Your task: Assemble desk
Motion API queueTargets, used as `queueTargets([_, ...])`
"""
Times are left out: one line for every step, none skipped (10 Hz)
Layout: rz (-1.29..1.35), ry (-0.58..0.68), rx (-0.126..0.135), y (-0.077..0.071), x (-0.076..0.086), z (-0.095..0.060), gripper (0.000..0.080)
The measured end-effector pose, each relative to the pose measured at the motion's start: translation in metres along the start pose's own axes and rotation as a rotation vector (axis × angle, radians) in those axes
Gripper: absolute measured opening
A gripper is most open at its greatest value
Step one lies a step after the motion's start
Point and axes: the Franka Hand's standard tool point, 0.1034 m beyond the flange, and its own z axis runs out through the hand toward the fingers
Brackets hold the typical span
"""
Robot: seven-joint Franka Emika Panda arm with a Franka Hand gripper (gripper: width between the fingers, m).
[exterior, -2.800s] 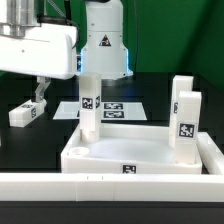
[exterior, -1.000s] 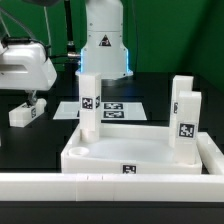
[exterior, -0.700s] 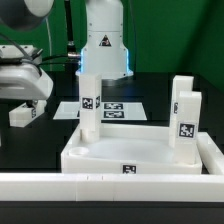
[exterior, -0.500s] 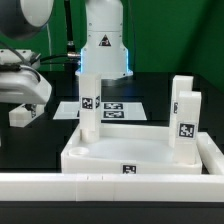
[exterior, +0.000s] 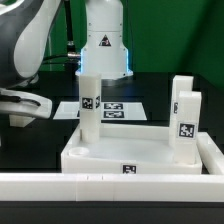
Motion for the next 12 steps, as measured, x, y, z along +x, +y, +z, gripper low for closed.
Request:
queueTargets([0.001, 0.003, -0.003, 0.001, 0.002, 0.002, 0.0649])
queueTargets([0.005, -0.006, -0.001, 0.003, 0.005, 0.007, 0.0649])
queueTargets([0.01, -0.006, -0.001, 0.005, 0.007, 0.011, 0.0649])
queueTargets([0.013, -0.001, -0.002, 0.007, 0.008, 0.013, 0.0649])
queueTargets([0.013, 0.0, -0.003, 0.006, 0.009, 0.012, 0.0649])
queueTargets([0.012, 0.002, -0.003, 0.006, 0.008, 0.011, 0.0622])
queueTargets([0.01, 0.007, -0.004, 0.005, 0.008, 0.009, 0.0622])
queueTargets([0.01, 0.008, -0.004, 0.005, 0.008, 0.008, 0.0433])
queueTargets([0.01, 0.008, -0.004, 0.005, 0.008, 0.009, 0.0433])
queueTargets([0.01, 0.008, -0.004, 0.005, 0.008, 0.009, 0.0287])
queueTargets([0.01, 0.008, -0.004, 0.006, 0.008, 0.009, 0.0288])
queueTargets([0.009, 0.008, -0.004, 0.005, 0.008, 0.008, 0.0288])
